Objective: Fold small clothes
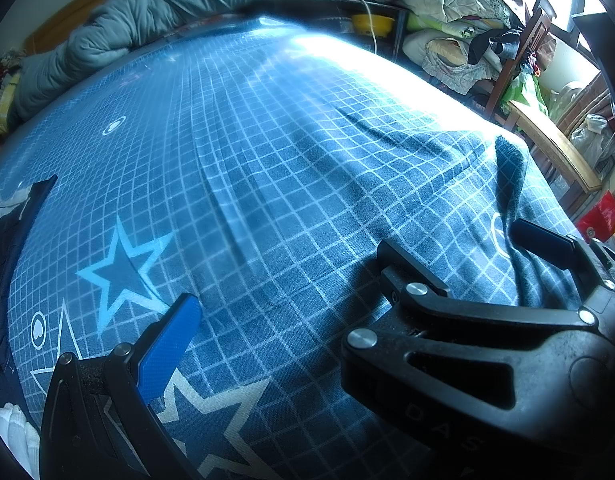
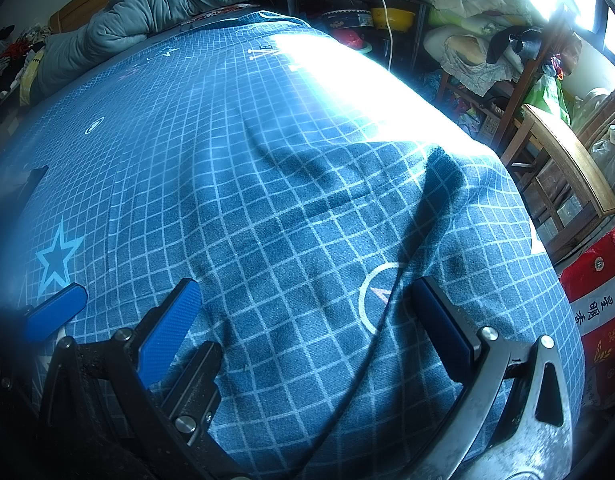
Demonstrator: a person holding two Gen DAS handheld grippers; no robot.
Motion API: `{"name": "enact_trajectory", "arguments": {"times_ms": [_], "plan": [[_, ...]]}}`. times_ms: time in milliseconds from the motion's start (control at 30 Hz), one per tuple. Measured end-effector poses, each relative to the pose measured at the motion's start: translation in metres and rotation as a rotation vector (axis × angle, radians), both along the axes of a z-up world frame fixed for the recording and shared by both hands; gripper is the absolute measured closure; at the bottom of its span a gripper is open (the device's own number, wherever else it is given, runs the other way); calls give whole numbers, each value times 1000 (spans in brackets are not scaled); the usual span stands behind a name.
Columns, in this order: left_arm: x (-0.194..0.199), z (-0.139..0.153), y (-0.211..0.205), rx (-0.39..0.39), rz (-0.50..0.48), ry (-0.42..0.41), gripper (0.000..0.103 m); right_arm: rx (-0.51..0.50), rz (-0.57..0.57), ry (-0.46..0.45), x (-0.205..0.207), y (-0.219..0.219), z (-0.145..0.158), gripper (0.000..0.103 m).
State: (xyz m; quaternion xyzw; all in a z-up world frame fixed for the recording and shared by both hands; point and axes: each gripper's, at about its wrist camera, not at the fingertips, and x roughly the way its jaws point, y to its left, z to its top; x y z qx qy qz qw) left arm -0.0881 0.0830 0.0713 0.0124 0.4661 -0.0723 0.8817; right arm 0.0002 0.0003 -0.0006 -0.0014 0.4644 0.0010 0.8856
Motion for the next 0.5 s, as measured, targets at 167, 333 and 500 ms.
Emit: {"name": "enact_trajectory", "arguments": {"times_ms": [167,333,500], "plan": [[0,0,0,7,0,-3,0,-3,0,1,0,0,0,0],[0,0,0,0,0,2,0,-3,0,1,0,0,0,0],[0,0,0,-1,0,3,0,-3,0,0,0,0,0,0]]}}
